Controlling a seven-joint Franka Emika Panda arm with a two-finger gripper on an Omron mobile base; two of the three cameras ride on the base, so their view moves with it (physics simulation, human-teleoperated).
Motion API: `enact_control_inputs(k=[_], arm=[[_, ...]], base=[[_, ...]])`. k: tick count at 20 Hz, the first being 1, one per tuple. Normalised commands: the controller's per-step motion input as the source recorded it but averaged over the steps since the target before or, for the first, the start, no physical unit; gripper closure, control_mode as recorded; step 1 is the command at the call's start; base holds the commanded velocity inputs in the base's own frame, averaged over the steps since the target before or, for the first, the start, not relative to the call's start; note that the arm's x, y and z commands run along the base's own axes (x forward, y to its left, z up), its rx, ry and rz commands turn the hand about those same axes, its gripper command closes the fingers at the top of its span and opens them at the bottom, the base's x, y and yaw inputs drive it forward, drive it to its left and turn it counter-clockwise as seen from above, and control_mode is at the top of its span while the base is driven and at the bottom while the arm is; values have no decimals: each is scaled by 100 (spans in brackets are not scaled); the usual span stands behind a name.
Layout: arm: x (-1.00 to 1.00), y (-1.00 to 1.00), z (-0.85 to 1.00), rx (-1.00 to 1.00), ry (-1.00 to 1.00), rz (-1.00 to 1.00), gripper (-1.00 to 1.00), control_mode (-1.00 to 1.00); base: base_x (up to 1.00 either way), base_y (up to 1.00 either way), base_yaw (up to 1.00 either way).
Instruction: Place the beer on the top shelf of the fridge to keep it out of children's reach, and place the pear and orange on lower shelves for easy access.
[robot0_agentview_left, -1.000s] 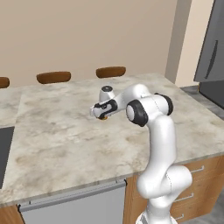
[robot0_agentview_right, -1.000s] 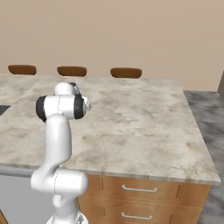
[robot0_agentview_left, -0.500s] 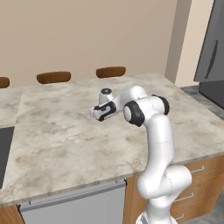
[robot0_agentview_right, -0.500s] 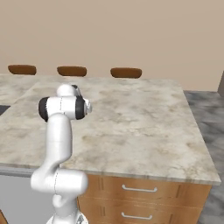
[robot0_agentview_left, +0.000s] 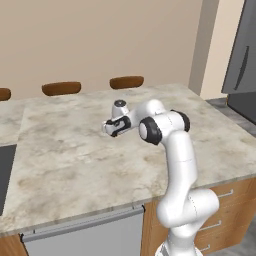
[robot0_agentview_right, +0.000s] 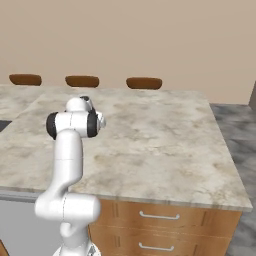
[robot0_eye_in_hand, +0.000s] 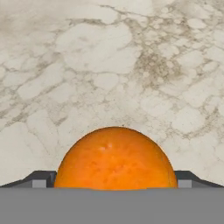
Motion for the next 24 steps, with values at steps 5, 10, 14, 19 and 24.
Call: enact_control_inputs(k=[5, 10, 14, 19, 24], arm=[[21, 0, -14, 0, 0, -3, -100, -100], [10, 0, -25, 0, 0, -5, 100, -100], [0, 0, -33, 0, 2, -7, 100, -100], [-1, 0, -21, 0, 2, -6, 100, -100], [-37, -1, -1, 0, 0, -1, 100, -100]], base=[[0, 0, 0], [0, 0, 0], [0, 0, 0], [0, 0, 0], [0, 0, 0]])
